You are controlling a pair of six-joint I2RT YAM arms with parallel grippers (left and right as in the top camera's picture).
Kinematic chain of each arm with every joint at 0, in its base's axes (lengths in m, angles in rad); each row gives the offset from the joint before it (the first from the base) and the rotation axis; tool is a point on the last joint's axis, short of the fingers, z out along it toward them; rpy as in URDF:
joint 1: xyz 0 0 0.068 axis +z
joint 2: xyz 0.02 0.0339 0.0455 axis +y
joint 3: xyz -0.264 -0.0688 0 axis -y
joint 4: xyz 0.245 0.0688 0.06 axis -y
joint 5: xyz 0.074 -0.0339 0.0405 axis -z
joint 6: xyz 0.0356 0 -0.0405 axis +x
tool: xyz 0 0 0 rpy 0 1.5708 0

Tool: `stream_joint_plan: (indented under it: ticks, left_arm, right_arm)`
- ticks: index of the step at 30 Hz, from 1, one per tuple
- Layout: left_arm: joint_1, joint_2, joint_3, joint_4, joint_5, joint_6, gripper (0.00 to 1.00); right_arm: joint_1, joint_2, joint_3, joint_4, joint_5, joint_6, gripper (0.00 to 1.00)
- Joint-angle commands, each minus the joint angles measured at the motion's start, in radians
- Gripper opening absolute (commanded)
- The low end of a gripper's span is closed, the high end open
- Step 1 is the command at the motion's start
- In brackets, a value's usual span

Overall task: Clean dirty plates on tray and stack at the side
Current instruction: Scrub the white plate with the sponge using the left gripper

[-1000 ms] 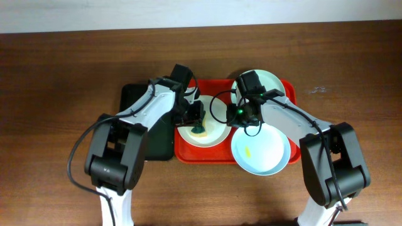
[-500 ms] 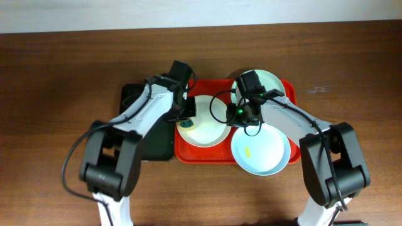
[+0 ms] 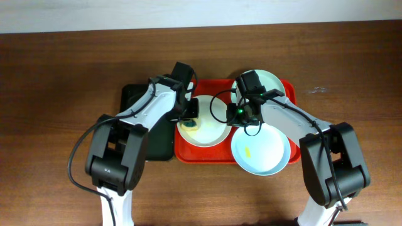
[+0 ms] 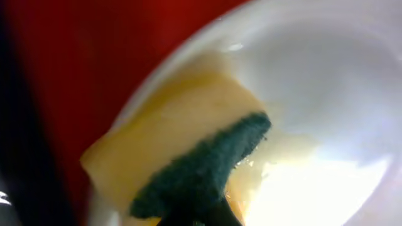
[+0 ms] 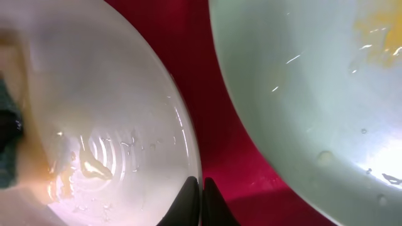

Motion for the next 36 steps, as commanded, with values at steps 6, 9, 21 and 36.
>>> stream_joint_plan:
  ticks: [6, 9, 21, 36]
  left_arm:
    - [-0.075, 0.073, 0.008, 0.007, 0.23, 0.093, 0.0]
    - [-0.063, 0.023, 0.053, -0.028, 0.225, 0.093, 0.0]
    - [-0.061, -0.077, 0.077, -0.114, -0.012, 0.008, 0.0]
    - [-0.006, 0.028, 0.076, -0.137, -0.086, -0.066, 0.0]
  right_arm:
    - [0.006, 0.018, -0.003, 0.01, -0.022, -0.007, 0.04]
    - [0.006, 0.018, -0.003, 0.011, -0.022, -0.007, 0.04]
    - [0.006, 0.018, -0.003, 0.014, -0.067, -0.008, 0.04]
    - [0.006, 0.018, -0.003, 0.017, -0.068, -0.037, 0.04]
